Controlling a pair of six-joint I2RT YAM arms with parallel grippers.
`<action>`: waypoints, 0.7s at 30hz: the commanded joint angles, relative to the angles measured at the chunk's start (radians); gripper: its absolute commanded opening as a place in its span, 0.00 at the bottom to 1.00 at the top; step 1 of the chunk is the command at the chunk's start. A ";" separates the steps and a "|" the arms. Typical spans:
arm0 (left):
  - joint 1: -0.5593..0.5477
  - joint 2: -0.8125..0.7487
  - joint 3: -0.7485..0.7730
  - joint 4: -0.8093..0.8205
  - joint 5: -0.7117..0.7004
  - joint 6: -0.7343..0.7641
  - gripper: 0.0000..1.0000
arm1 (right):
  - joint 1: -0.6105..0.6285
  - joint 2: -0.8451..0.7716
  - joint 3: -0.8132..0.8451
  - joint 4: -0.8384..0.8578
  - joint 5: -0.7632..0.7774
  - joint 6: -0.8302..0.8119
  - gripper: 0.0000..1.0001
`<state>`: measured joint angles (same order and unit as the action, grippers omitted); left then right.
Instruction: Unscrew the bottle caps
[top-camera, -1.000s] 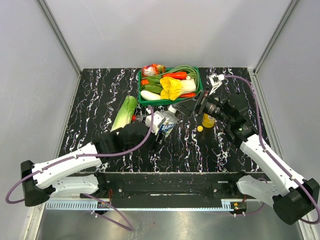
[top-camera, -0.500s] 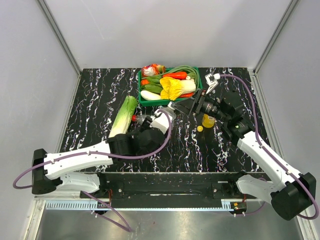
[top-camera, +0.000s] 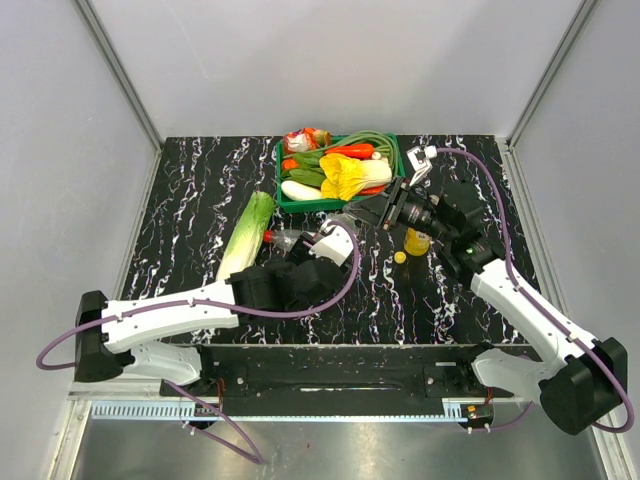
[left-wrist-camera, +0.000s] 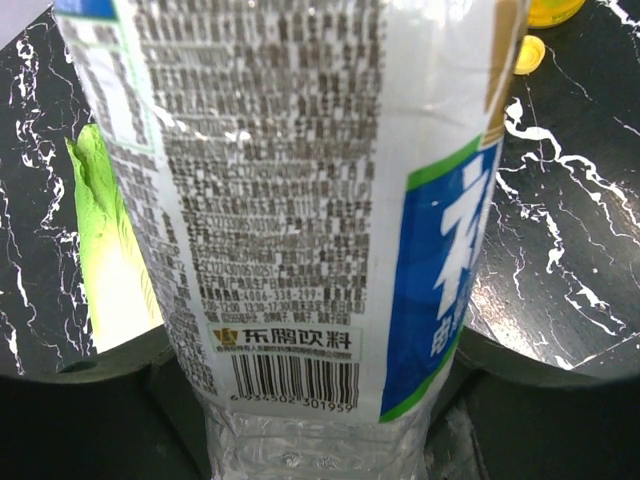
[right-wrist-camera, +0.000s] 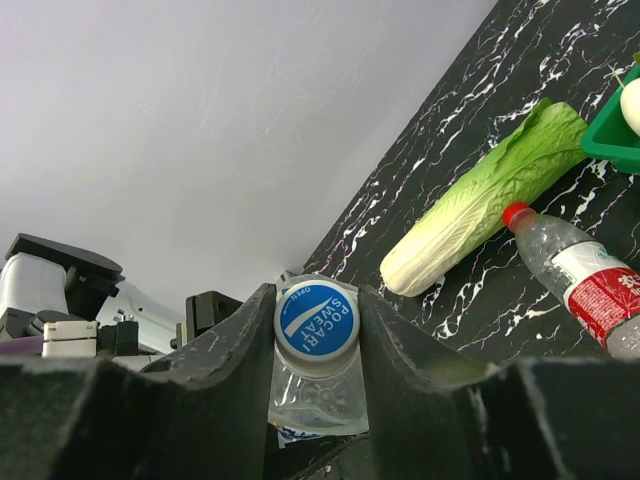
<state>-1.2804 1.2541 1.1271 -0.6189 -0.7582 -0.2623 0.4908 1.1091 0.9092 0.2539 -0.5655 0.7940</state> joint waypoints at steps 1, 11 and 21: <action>-0.008 0.013 0.048 -0.004 -0.038 -0.002 0.09 | 0.003 -0.022 -0.006 0.065 0.000 0.019 0.40; 0.010 0.025 0.023 0.018 0.048 0.006 0.05 | 0.003 -0.043 -0.030 0.071 0.010 0.007 0.00; 0.156 -0.105 -0.127 0.208 0.451 0.011 0.04 | 0.003 -0.095 -0.075 0.105 0.009 -0.048 0.00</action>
<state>-1.1976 1.2327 1.0618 -0.5293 -0.5449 -0.2535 0.4877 1.0782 0.8402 0.2634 -0.5121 0.7708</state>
